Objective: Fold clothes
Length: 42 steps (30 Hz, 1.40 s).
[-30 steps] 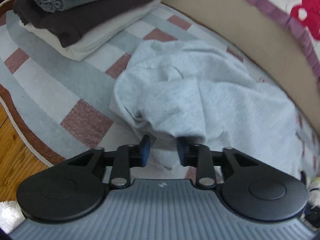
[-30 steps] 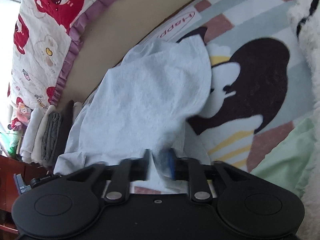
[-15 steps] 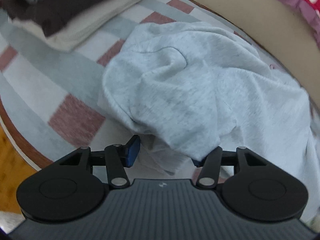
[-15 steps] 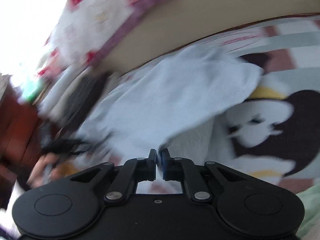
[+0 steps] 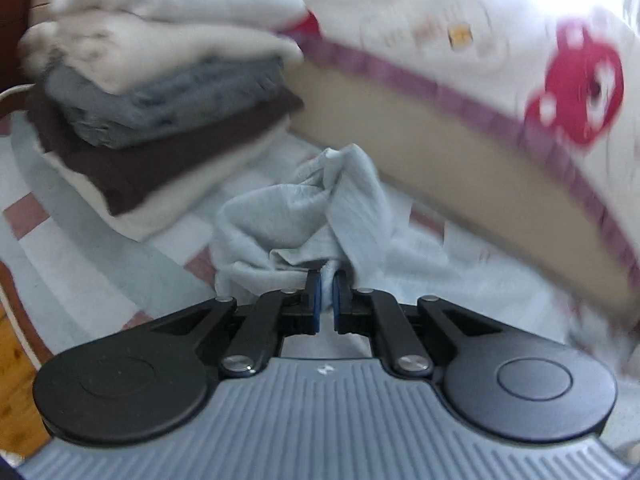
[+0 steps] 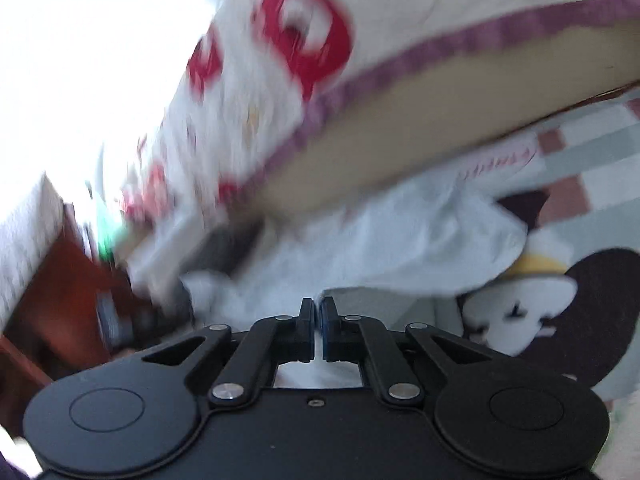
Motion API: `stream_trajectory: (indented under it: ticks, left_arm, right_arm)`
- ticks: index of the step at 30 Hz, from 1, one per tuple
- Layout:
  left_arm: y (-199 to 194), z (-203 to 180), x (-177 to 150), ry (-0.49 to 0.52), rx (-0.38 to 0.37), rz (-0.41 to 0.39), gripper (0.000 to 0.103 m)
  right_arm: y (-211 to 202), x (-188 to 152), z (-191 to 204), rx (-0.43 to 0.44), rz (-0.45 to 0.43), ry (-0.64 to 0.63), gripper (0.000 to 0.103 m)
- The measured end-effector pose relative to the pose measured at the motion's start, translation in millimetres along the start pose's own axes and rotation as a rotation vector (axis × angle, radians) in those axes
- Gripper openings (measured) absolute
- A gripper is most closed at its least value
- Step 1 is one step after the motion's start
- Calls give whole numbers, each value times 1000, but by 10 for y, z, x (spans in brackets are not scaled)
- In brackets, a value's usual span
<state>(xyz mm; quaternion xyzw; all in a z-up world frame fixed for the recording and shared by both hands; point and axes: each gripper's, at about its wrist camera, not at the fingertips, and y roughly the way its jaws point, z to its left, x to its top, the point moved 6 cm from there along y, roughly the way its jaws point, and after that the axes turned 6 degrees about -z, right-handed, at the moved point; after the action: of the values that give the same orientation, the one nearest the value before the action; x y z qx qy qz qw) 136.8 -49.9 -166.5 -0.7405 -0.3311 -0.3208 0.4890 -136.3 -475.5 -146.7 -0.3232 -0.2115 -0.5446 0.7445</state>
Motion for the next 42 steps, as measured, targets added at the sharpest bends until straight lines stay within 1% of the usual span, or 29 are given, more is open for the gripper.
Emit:
stream_trajectory:
  ticks: [1,3,6,7,9,10,12,13,14,16,18,19,22,24,25,26,27,28,29,31,32,33,34,36,37,39,40,42]
  left_arm:
    - [-65,36,43,-33,-4,-27,5]
    - [-48,123,-20,-43,26,17,5]
    - [70,163,-169,-14,99,144,7]
    - [96,171,-223,5,122,192,8]
    - [113,149,-243,33,131,215,8]
    - [73,109,-213,42,114,193,11]
    - [-8,29,-152,59,78,149,23]
    - [-51,-4,-143,61,60,126,34]
    - [-94,-37,-134,62,42,104,41]
    - [-151,-82,-167,95,31,88,44]
    - [-84,-153,-191,149,70,99,54]
    - [-14,-164,-198,170,88,118,57]
    - [193,-198,-219,235,140,179,60]
    - [356,-218,-242,287,184,226,70]
    - [450,-227,-257,317,209,254,77]
    - [530,-206,-279,333,233,269,77]
    - [608,-185,-301,348,258,284,74]
    - [637,-181,-301,355,255,266,49]
    - [588,-200,-284,349,241,241,3]
    - [487,-241,-248,337,212,192,4]
    - [436,-261,-230,331,198,167,4]
    - [315,-294,-184,334,193,123,4]
    - [191,-327,-138,336,188,78,4]
    - [-89,-369,-44,281,143,2,3]
    - [-202,-373,-10,257,126,-26,3]
    - [-430,-380,58,210,91,-80,3]
    - [-510,-378,105,204,83,-100,3]
    - [-671,-372,197,194,68,-141,3]
  right_arm:
    - [-34,-8,-76,-26,-4,23,6]
    - [-103,-25,-228,-77,-12,68,6]
    - [-191,-53,-433,-148,-18,129,6]
    - [-166,-60,-436,-161,-5,120,6]
    - [-98,-79,-399,-201,25,73,6]
    - [-63,-99,-388,-212,44,59,6]
    - [-17,-146,-387,-220,74,53,6]
    - [-4,-169,-390,-222,89,52,6]
    - [13,-192,-392,-225,103,48,6]
    - [63,-231,-386,-232,129,24,6]
    - [109,-270,-375,-237,153,4,7]
    - [126,-291,-368,-246,167,-9,7]
    - [165,-330,-345,-261,197,-43,9]
    - [187,-351,-332,-267,214,-63,9]
    - [195,-359,-333,-269,222,-65,9]
    - [201,-368,-341,-272,228,-64,9]
    - [207,-375,-347,-274,234,-61,10]
    - [215,-383,-353,-274,240,-55,10]
    - [225,-394,-363,-271,248,-46,13]
    - [257,-431,-404,-259,275,-10,23]
    - [279,-453,-428,-256,284,10,34]
    - [302,-476,-451,-252,293,30,42]
    - [327,-499,-469,-253,303,42,43]
    - [391,-545,-480,-271,325,25,43]
    - [423,-564,-471,-273,330,3,42]
    - [467,-581,-425,-260,344,-45,4]
    - [467,-571,-396,-249,346,-58,4]
    - [374,-466,-341,-238,287,-63,4]
